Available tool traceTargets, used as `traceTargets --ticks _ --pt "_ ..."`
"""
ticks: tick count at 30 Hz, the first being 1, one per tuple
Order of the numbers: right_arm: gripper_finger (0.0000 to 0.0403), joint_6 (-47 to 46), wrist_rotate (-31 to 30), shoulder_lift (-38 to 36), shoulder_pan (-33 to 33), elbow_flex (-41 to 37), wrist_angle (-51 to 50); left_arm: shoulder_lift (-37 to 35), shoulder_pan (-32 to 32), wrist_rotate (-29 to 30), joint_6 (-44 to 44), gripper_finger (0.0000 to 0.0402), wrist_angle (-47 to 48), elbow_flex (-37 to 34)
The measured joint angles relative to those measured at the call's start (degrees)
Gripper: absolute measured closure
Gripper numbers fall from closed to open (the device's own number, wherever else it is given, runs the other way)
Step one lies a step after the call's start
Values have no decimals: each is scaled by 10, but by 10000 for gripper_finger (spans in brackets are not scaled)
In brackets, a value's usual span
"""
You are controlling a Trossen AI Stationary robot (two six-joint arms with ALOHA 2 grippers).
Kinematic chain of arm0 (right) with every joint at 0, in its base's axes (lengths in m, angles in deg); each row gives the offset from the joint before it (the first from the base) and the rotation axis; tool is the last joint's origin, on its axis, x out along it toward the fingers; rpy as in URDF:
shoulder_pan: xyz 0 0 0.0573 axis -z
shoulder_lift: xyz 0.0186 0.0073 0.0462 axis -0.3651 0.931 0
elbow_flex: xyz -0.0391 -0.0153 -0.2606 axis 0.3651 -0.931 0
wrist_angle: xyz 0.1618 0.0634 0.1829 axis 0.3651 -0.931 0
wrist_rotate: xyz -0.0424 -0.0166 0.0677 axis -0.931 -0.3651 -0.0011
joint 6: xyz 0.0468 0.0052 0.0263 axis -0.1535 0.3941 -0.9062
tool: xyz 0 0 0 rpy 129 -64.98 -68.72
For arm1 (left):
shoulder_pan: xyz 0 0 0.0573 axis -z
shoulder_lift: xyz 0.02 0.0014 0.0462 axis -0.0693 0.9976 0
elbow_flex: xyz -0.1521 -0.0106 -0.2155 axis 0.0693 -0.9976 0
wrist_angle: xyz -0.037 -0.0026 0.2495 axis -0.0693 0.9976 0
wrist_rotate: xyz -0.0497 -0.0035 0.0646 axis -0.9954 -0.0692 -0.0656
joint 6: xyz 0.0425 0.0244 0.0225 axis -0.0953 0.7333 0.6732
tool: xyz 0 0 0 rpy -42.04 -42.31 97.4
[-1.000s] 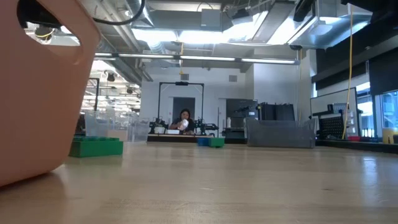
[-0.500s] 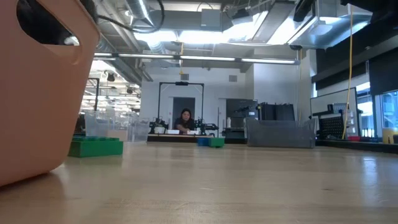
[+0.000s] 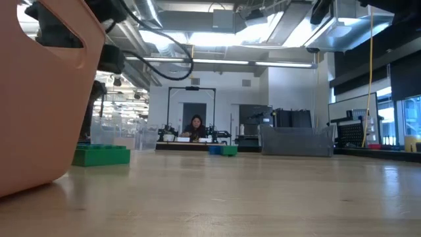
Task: Sort & place blocks by color
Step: Put the middle blue game piece into the black bin
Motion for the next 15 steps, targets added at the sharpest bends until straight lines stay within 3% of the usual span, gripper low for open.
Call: traceTargets --ticks 5,15 --pt "382 0 0 0 0 0 0 46 4 0 50 133 -41 0" --pt "382 -1 0 0 0 0 -5 113 4 28 63 131 -61 0"
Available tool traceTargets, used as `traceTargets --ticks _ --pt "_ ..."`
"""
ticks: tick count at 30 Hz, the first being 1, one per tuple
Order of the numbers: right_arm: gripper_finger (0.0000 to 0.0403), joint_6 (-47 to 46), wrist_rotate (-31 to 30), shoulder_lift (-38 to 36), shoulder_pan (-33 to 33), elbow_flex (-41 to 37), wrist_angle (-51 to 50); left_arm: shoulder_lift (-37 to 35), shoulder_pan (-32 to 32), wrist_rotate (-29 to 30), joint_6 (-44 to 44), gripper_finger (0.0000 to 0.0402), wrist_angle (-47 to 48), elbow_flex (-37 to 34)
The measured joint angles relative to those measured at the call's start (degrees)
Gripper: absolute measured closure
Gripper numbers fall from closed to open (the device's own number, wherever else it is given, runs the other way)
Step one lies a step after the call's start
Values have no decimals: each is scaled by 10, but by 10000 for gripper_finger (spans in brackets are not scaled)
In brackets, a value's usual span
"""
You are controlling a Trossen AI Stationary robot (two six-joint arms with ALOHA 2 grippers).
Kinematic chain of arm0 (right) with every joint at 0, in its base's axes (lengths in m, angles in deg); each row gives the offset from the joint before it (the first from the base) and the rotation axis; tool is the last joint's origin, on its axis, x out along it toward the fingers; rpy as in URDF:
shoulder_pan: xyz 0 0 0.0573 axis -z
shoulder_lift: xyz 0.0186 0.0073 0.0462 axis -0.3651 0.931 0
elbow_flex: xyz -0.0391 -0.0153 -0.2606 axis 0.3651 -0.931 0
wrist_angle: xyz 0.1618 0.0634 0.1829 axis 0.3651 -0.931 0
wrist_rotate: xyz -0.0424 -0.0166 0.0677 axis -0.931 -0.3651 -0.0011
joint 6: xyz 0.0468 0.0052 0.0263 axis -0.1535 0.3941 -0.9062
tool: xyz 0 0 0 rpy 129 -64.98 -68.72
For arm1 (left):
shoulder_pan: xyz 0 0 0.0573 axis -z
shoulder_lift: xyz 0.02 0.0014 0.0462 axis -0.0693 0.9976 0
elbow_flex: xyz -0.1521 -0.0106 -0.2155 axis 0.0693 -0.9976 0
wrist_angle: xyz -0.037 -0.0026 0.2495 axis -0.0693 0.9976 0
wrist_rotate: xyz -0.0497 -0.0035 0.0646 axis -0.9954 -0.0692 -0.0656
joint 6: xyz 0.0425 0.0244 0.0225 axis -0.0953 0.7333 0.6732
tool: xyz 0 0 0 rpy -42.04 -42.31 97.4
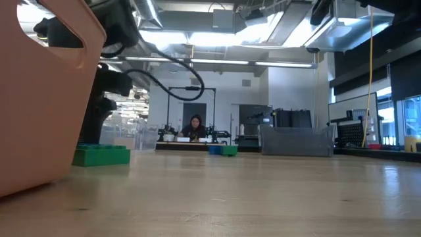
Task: Sort & place blocks by color
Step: Put the middle blue game piece into the black bin
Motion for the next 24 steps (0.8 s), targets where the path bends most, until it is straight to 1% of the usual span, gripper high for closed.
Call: traceTargets --ticks 3,6,8,12,15,20,22,24 --pt "382 0 0 0 0 0 0 14 0 -1 0 136 0 1" --pt "382 0 0 0 0 0 0 25 0 -1 0 161 2 2" --pt "382 0 0 0 0 0 0 28 1 0 -1 192 3 2" --pt "382 0 0 0 0 0 0 20 -5 10 -21 277 10 4" --pt "382 0 0 0 0 0 0 -2 -24 41 -31 274 34 14" --pt "382 0 0 0 0 0 -1 -106 -67 99 -25 274 45 55" --pt "382 0 0 0 0 0 -1 -152 -84 117 -17 274 11 73" --pt "382 0 0 0 0 0 -3 -199 -96 120 -14 274 -56 81"
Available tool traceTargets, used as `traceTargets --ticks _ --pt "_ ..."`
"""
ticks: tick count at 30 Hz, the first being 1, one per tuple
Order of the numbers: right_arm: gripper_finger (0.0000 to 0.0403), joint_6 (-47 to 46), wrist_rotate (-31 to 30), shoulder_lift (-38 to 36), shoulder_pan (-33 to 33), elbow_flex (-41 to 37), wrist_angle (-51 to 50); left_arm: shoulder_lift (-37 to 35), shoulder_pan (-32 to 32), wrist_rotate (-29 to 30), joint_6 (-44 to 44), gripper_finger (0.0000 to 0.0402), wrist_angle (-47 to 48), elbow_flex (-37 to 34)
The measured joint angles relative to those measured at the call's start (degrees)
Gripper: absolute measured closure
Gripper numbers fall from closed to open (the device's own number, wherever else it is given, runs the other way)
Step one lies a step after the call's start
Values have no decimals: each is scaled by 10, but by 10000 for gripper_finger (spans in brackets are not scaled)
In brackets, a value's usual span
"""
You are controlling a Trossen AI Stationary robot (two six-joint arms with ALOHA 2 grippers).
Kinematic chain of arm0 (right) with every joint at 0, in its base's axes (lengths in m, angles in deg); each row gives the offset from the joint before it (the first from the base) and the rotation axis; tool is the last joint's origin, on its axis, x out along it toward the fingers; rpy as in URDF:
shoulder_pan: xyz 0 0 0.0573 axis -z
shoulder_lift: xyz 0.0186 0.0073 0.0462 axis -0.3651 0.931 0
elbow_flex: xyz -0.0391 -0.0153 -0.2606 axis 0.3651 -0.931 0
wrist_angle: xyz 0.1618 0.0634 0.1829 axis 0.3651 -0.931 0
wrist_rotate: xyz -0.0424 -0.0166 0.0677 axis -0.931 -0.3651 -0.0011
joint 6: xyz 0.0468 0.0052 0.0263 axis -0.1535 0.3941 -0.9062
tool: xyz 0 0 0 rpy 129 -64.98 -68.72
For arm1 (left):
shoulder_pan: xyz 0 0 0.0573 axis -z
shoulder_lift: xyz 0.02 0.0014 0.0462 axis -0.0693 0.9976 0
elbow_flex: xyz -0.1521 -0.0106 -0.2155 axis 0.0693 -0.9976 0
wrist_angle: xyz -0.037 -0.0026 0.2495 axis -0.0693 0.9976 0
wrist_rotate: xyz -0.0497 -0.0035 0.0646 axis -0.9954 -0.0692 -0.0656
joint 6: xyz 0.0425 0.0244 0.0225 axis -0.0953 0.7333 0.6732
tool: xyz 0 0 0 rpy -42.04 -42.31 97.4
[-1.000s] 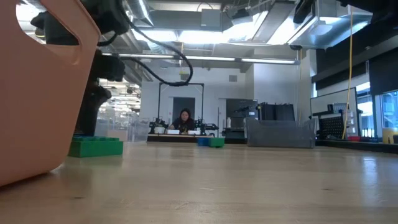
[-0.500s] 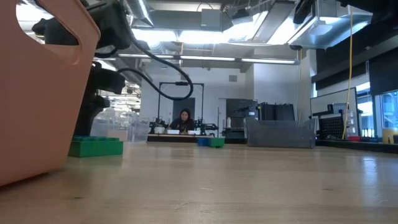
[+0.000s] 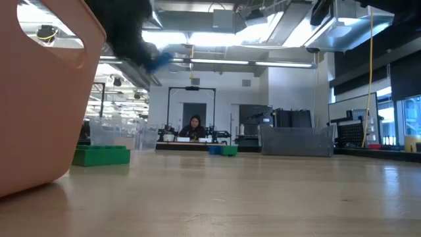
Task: Sort & place blocks by color
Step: Put the middle blue game piece into the black bin
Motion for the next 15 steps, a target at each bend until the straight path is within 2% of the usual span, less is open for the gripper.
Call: traceTargets --ticks 4,8,15 --pt "382 0 -3 0 0 0 0 -58 -13 1 -1 274 -182 -12" --pt "382 1 -4 0 0 0 -1 -57 -2 -18 -7 274 -319 -36" --pt "381 -1 -5 0 0 0 -3 29 32 -47 -20 274 -473 -37"
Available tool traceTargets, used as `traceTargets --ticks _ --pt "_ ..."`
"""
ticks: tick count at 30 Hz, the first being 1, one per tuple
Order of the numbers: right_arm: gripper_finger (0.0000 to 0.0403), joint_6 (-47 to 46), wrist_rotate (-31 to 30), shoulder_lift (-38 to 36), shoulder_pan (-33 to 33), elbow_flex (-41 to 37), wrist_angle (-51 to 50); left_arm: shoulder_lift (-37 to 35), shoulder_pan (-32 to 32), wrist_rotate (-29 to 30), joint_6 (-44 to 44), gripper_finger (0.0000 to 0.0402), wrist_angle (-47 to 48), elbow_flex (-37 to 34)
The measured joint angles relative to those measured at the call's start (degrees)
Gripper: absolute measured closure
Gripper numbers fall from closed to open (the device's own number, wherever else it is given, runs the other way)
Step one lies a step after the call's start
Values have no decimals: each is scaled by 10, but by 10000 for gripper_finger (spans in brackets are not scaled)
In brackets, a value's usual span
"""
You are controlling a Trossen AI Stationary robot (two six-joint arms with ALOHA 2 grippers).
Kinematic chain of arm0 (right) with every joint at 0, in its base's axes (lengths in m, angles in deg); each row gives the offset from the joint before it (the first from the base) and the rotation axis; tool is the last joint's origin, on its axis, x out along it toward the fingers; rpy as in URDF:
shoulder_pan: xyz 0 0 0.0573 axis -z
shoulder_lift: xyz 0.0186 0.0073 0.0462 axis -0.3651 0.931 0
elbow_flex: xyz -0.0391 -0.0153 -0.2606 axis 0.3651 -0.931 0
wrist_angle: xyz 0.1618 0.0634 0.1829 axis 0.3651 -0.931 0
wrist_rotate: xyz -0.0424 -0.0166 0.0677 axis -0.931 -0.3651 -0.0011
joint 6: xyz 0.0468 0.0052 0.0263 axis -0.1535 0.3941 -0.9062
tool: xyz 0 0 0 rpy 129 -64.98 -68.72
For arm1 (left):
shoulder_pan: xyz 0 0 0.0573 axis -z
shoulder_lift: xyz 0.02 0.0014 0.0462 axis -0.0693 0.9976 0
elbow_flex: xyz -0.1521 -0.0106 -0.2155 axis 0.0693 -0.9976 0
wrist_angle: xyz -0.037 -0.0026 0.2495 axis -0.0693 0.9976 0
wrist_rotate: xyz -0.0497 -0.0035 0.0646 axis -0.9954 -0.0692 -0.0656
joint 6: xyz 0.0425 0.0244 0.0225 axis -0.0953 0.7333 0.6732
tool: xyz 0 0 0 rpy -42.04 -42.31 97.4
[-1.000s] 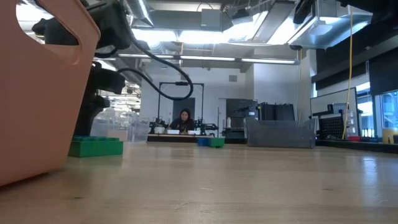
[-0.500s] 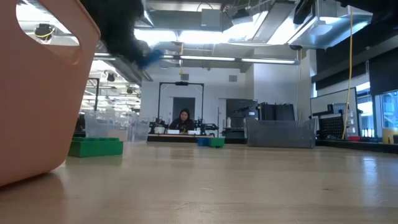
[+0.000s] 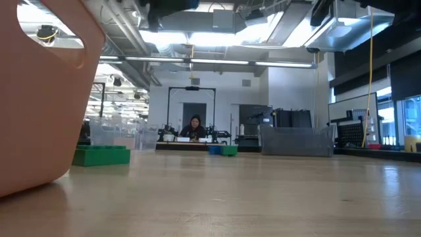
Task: Sort & place blocks by color
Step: Put the middle blue game piece into the black bin
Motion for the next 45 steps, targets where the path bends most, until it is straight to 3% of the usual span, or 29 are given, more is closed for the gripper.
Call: traceTargets --ticks 5,15,19,31,40,45 --pt "344 -39 -23 28 0 9 -28 61 1 -22 -26 274 -85 0" --pt "148 -17 -21 160 0 145 -173 122 4 -48 -61 274 -145 0" --pt "106 12 -10 204 0 177 -177 123 8 -49 -61 274 -145 0" --pt "107 17 -6 322 0 232 -129 122 8 -70 -59 274 -151 0" --pt "109 30 -14 371 0 266 -92 122 8 -70 -57 274 -148 0" --pt "137 31 -15 376 0 269 -70 122 8 -70 -56 274 -142 0"
